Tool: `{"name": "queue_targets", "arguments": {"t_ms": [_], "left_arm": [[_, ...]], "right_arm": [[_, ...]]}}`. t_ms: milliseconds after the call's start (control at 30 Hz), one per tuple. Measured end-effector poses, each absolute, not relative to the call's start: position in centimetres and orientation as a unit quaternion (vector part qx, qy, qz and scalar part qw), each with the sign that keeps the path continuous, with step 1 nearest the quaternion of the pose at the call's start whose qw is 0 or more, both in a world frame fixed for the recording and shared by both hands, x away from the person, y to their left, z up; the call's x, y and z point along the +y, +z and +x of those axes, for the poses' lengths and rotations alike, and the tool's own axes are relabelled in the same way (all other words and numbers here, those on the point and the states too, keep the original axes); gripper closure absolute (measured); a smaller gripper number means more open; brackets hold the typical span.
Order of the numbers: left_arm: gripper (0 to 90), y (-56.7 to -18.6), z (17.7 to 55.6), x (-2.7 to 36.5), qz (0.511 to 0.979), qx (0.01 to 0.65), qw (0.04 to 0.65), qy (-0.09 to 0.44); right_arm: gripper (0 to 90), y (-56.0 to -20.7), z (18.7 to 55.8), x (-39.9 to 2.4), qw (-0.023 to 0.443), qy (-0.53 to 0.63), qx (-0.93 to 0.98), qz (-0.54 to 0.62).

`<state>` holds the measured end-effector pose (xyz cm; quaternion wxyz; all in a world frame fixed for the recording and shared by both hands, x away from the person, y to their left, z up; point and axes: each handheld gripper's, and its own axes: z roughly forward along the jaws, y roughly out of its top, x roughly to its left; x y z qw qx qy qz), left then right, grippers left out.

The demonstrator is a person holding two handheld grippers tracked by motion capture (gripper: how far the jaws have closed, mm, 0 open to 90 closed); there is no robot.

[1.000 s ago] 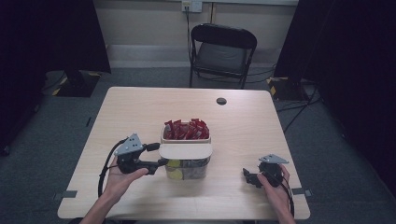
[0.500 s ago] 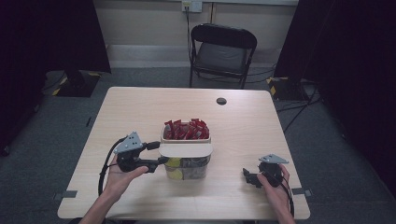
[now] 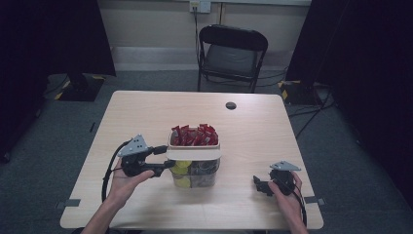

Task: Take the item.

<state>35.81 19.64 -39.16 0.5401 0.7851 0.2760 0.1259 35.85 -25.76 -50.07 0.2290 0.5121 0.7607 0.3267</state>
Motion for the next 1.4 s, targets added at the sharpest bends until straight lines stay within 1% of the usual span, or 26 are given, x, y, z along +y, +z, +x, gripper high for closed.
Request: {"name": "queue_targets", "arguments": {"t_ms": [400, 533, 667, 767, 933, 1033, 1133, 1200, 1400], "left_arm": [[40.7, -38.9, 36.4, 20.0, 0.783, 0.279, 0.543, 0.118], [43.4, -38.7, 36.4, 19.9, 0.786, 0.276, 0.541, 0.118], [44.2, -38.4, 36.5, 19.8, 0.788, 0.274, 0.538, 0.118], [44.6, -38.2, 36.7, 19.7, 0.785, 0.275, 0.544, 0.108], [47.7, -38.2, 36.9, 19.4, 0.786, 0.276, 0.545, 0.099], [48.8, -38.0, 37.2, 19.2, 0.790, 0.273, 0.540, 0.102], [50.5, -38.0, 37.2, 19.1, 0.784, 0.276, 0.548, 0.098], [50.9, -38.0, 37.3, 19.1, 0.787, 0.275, 0.542, 0.103], [51.6, -38.0, 37.3, 19.2, 0.782, 0.279, 0.549, 0.096]], "right_arm": [[9.6, -50.1, 35.9, -25.7, 0.229, 0.326, 0.761, 0.513], [9.5, -50.1, 35.9, -25.7, 0.229, 0.326, 0.760, 0.513], [9.5, -50.1, 35.9, -25.7, 0.229, 0.326, 0.760, 0.513], [9.4, -50.1, 35.9, -25.7, 0.229, 0.326, 0.761, 0.513], [9.4, -50.1, 35.9, -25.7, 0.229, 0.326, 0.760, 0.513], [9.2, -50.1, 35.9, -25.7, 0.229, 0.326, 0.761, 0.513], [9.2, -50.1, 35.9, -25.7, 0.229, 0.326, 0.761, 0.512], [9.2, -50.1, 35.9, -25.7, 0.229, 0.326, 0.761, 0.512], [9.2, -50.1, 35.9, -25.7, 0.229, 0.325, 0.761, 0.512]]}}
